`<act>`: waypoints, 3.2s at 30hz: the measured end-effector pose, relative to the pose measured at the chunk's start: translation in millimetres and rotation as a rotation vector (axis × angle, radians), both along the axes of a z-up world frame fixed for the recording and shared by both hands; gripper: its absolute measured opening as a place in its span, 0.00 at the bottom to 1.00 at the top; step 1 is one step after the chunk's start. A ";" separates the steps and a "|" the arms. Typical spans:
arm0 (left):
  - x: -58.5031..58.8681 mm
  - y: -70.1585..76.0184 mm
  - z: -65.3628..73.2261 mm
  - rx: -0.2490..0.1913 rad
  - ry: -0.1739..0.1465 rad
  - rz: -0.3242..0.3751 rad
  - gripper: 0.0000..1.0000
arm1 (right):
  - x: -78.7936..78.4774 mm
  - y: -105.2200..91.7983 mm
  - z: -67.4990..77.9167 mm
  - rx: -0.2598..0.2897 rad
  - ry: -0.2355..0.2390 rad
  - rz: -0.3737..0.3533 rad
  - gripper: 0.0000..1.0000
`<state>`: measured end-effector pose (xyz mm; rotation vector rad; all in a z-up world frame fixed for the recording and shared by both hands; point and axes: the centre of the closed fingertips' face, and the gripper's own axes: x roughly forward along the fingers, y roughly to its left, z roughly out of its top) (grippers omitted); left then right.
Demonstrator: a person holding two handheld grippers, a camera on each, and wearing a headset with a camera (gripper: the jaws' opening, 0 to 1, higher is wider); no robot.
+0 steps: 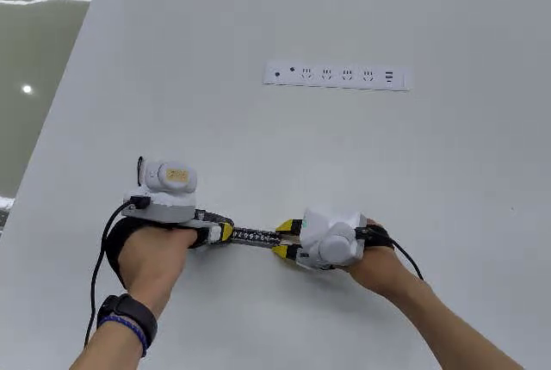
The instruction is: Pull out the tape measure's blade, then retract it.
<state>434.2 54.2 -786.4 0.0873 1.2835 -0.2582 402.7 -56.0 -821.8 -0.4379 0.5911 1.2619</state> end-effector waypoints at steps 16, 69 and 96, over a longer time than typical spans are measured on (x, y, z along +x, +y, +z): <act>3.5 1.8 5.1 -0.101 0.015 0.095 0.51 | 5.2 9.4 0.6 0.016 -0.003 0.003 0.13; -0.7 1.9 -1.2 0.045 0.015 -0.008 0.54 | 8.2 31.7 -1.0 0.060 -0.019 0.012 0.13; -0.4 4.2 -0.6 0.021 0.005 0.003 0.54 | 15.1 45.5 -2.9 0.070 -0.047 0.033 0.18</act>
